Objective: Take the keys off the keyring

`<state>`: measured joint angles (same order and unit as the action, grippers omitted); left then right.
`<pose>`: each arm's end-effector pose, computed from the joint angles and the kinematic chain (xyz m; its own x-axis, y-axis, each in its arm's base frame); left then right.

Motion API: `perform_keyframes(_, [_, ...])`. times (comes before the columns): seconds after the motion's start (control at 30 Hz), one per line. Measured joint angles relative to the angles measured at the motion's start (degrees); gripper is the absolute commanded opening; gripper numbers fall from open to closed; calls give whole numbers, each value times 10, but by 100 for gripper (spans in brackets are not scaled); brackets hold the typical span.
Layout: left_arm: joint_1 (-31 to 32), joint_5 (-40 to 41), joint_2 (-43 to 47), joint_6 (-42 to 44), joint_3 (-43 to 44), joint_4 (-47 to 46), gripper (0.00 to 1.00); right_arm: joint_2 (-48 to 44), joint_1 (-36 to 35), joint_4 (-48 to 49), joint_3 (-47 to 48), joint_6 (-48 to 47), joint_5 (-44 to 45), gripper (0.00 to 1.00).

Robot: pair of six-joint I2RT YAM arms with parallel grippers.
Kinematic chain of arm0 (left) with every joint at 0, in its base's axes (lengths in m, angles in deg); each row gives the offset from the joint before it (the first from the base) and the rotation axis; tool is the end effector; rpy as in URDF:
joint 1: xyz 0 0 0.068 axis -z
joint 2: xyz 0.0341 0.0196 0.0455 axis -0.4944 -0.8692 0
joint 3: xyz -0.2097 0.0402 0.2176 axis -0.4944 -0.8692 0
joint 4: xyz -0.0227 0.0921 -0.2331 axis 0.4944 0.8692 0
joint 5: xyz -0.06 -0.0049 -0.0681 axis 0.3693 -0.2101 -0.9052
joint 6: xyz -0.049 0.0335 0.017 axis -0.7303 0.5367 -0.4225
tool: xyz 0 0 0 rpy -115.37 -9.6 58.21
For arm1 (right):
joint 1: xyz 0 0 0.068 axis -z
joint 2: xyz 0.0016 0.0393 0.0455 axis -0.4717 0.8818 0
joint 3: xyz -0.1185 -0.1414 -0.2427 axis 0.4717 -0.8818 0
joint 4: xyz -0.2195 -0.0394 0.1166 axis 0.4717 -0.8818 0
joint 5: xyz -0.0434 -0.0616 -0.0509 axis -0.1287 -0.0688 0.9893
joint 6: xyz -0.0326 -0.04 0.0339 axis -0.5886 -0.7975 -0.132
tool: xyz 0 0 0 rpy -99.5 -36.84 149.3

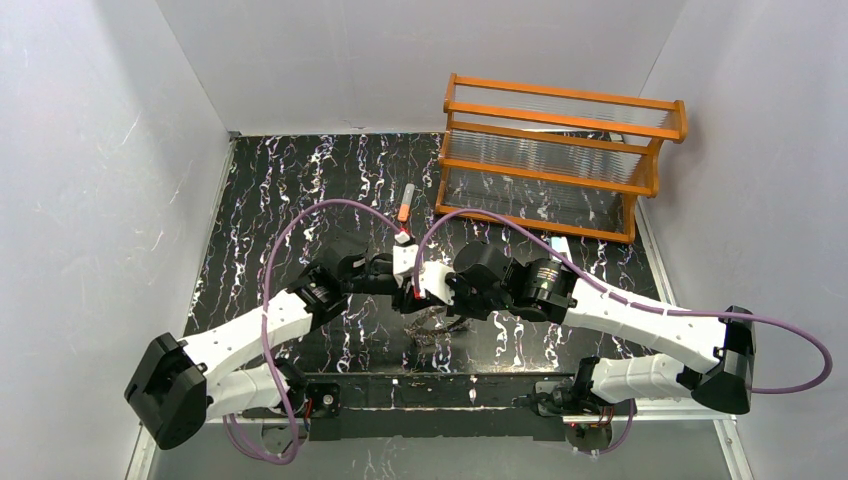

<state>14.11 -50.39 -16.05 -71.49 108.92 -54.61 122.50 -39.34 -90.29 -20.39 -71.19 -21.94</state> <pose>0.1425 -0.1813 0.3112 0.0943 0.0942 -0.9911 0.9951 0.0203 0.0967 0.0914 0.2136 0.3384 0.0896 -0.7605 -0.6431 -0.9419 0.1451 -0.3029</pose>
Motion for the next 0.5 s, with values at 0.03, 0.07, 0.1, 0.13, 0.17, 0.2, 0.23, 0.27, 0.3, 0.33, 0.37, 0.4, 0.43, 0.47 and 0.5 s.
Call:
perform_keyframes(0.03, [0,6,4,-1,0,3,44,0,0,1,0,0,0,1])
perform_keyframes(0.07, [1,12,8,-3,-1,7,44,0,0,2,0,1,0,1])
perform_keyframes(0.1, [2,19,12,-5,-3,9,45,0,0,2,0,2,0,1])
perform_keyframes(0.13, [3,27,18,-9,-6,10,45,0,-1,3,0,3,0,1])
perform_keyframes(0.17, [3,35,25,-12,-10,12,45,0,-1,2,1,5,1,1])
perform_keyframes(0.2, [3,46,34,-19,-16,11,45,0,-1,3,1,7,2,1])
perform_keyframes(0.23, [3,53,42,-25,-22,11,45,0,-1,2,2,8,4,1])
perform_keyframes(0.27, [3,66,52,-33,-30,6,44,0,-1,2,3,10,7,1])
perform_keyframes(0.3, [3,78,63,-42,-38,3,44,0,-2,2,4,12,10,1])
perform_keyframes(0.33, [3,92,72,-53,-46,2,44,0,-1,2,5,14,13,1])
perform_keyframes(0.37, [4,107,80,-66,-52,0,44,1,-1,1,8,19,16,1])
perform_keyframes(0.4, [4,122,87,-78,-57,-2,44,3,-1,-1,12,23,18,1])
perform_keyframes(0.43, [5,132,94,-89,-62,-4,44,5,-1,-3,16,27,20,1])
perform_keyframes(0.47, [6,148,103,-101,-68,-6,44,9,-1,-4,21,32,22,1])
perform_keyframes(0.5, [7,161,112,-112,-74,-9,44,13,-2,-5,27,38,24,1])
